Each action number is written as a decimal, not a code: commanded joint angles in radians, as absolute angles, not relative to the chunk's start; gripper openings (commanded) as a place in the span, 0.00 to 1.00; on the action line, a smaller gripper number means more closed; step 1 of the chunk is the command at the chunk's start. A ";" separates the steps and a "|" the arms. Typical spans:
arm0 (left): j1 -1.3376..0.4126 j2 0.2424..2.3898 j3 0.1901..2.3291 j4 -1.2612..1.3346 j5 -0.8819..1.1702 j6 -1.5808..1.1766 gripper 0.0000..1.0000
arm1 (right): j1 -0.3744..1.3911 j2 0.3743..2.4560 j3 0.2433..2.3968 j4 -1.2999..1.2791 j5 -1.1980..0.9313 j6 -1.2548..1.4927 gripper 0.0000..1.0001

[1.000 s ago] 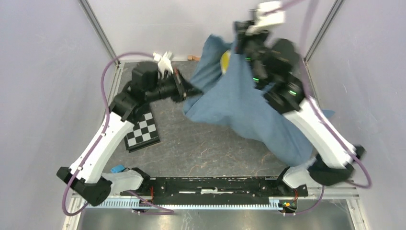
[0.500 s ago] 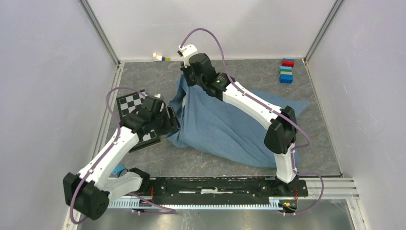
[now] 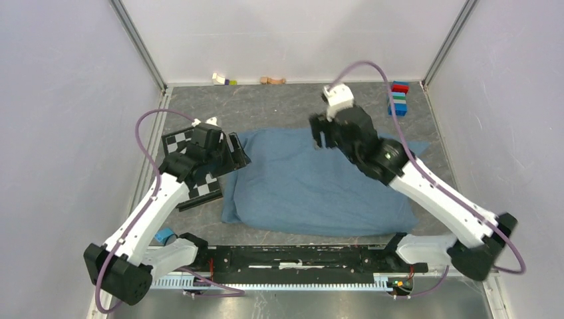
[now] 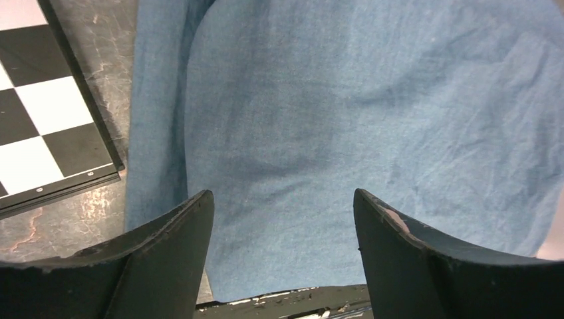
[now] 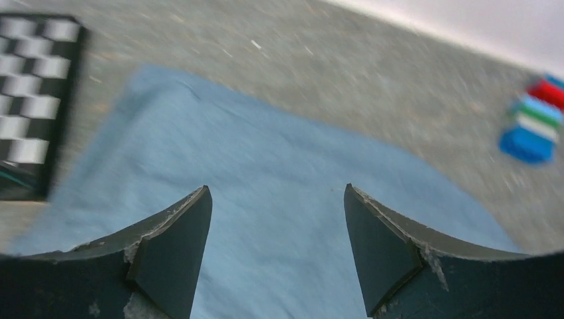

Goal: Put the pillow into the pillowcase

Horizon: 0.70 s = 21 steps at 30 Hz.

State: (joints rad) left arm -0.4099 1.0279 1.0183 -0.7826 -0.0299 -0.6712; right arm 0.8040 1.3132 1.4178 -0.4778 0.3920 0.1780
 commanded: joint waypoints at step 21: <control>-0.468 1.606 1.232 -0.416 -0.295 -0.667 0.75 | 0.449 1.028 0.716 -0.417 0.524 0.305 0.24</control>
State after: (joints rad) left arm -0.4671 1.5398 1.1671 -0.5163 -0.2432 -0.6682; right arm 0.4530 1.0294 0.6823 -0.4671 0.5182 0.3050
